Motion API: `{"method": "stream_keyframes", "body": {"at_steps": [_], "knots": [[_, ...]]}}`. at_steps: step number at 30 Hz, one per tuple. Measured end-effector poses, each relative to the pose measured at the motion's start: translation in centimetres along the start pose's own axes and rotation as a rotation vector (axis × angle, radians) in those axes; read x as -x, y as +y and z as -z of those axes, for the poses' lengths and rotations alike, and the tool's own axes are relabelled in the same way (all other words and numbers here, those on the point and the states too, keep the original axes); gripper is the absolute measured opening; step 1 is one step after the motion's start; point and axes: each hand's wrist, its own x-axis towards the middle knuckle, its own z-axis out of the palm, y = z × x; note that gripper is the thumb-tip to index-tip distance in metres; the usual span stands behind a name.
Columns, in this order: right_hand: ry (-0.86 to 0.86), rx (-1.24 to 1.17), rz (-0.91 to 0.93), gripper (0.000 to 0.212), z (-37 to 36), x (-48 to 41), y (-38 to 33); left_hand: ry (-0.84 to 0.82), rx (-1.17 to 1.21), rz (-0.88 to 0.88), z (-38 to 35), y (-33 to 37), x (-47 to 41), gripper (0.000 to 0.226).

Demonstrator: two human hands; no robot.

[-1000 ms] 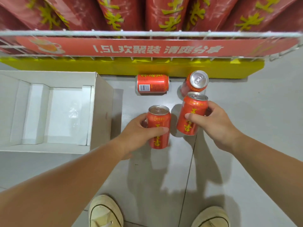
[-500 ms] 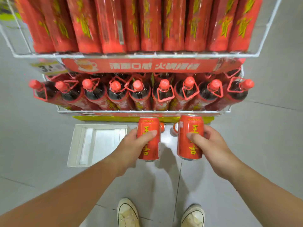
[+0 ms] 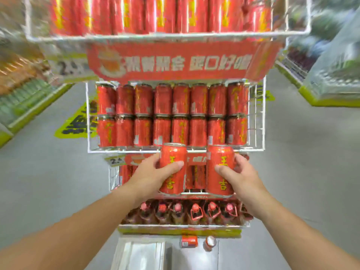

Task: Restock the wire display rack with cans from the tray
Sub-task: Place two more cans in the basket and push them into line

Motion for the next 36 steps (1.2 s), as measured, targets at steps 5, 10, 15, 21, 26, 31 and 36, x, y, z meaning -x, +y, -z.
{"method": "stream_keyframes", "body": {"at_steps": [5, 10, 15, 21, 26, 31, 36], "knots": [[0.013, 0.019, 0.144, 0.028, -0.7, 2.0, -12.4, 0.015, -0.031, -0.152, 2.1, 12.2, 2.7, 0.034], [0.035, 0.060, 0.309, 0.047, -0.4, 4.0, -23.8, 0.068, -0.061, -0.356, 3.1, 23.4, 5.3, 0.027], [0.098, 0.050, 0.356, 0.074, 1.6, 3.6, -31.5, 0.099, -0.140, -0.445, 2.5, 31.4, 5.4, 0.039], [0.150, 0.066, 0.320, 0.044, 5.0, 0.1, -35.7, 0.157, -0.257, -0.387, 0.1, 37.6, 1.2, 0.091], [0.177, 0.092, 0.290, 0.045, 6.1, -4.2, -35.4, 0.223, -0.277, -0.440, -2.9, 42.2, -2.8, 0.059], [0.158, 0.114, 0.213, 0.074, 5.5, -9.4, -32.4, 0.284, -0.318, -0.485, -5.0, 44.8, -6.8, 0.027], [0.195, 0.172, 0.146, 0.050, 5.1, -10.0, -31.7, 0.277, -0.393, -0.482, -6.7, 44.9, -10.3, 0.026]]}}
